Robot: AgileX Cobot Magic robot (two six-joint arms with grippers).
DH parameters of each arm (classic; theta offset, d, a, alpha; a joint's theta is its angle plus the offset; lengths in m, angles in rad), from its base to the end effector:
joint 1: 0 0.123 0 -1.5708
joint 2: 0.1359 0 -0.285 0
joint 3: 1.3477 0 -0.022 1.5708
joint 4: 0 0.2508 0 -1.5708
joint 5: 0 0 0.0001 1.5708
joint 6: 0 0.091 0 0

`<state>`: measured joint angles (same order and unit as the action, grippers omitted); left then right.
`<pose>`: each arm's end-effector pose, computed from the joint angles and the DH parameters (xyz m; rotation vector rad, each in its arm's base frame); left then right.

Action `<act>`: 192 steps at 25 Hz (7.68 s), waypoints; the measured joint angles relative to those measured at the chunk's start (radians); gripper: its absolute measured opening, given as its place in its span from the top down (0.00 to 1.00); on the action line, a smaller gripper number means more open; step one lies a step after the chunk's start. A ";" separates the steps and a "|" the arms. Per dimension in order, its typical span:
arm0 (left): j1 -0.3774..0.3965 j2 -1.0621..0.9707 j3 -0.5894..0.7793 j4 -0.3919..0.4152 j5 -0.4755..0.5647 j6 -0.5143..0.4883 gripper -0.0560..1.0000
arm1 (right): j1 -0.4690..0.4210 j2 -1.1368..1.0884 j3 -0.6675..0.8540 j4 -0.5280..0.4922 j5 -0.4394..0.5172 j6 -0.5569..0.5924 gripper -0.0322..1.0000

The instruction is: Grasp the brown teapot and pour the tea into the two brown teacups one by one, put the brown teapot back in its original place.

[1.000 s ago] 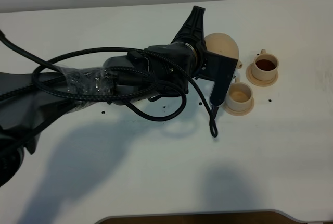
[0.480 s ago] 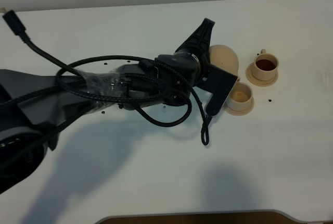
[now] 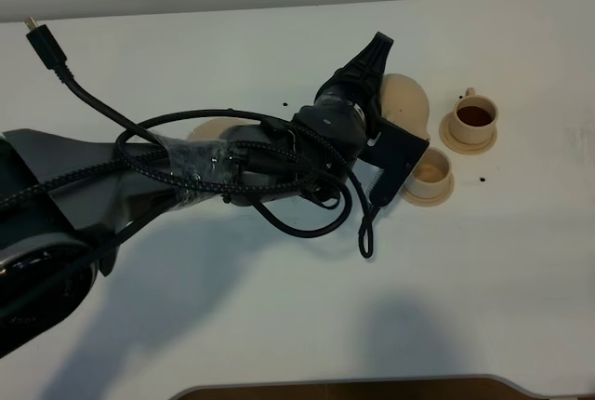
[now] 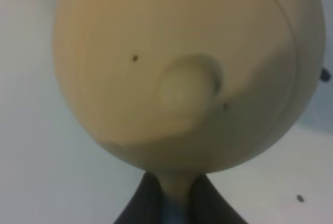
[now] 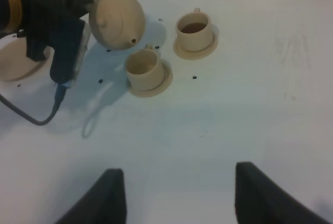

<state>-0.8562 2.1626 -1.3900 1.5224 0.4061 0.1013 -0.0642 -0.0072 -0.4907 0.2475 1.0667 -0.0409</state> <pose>0.3294 -0.3248 0.1398 2.1444 0.9772 0.8508 -0.0052 0.0199 0.2762 0.0117 2.0351 0.2305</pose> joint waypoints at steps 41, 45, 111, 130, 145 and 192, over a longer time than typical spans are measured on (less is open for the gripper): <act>-0.041 0.000 0.002 0.184 0.035 0.172 0.81 | 0.000 0.000 0.000 0.000 0.000 0.000 0.50; -0.041 0.000 0.002 0.223 0.027 0.178 0.81 | 0.000 0.000 0.000 0.000 0.000 0.000 0.50; -0.041 0.001 -0.022 0.245 -0.006 0.349 0.81 | 0.000 0.000 0.000 0.000 0.000 0.000 0.50; -0.041 0.001 -0.029 0.245 -0.035 0.397 0.81 | 0.000 0.000 0.000 0.000 0.000 0.000 0.50; -0.041 0.001 -0.049 0.245 -0.054 0.400 0.81 | 0.000 0.000 0.000 0.000 0.000 0.000 0.50; -0.041 0.001 -0.067 0.245 -0.089 0.546 0.81 | 0.000 0.000 0.000 0.000 0.000 0.000 0.50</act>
<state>-0.8974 2.1633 -1.4574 1.7677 0.3175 0.6469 -0.0642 -0.0072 -0.4907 0.2475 1.0667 -0.0409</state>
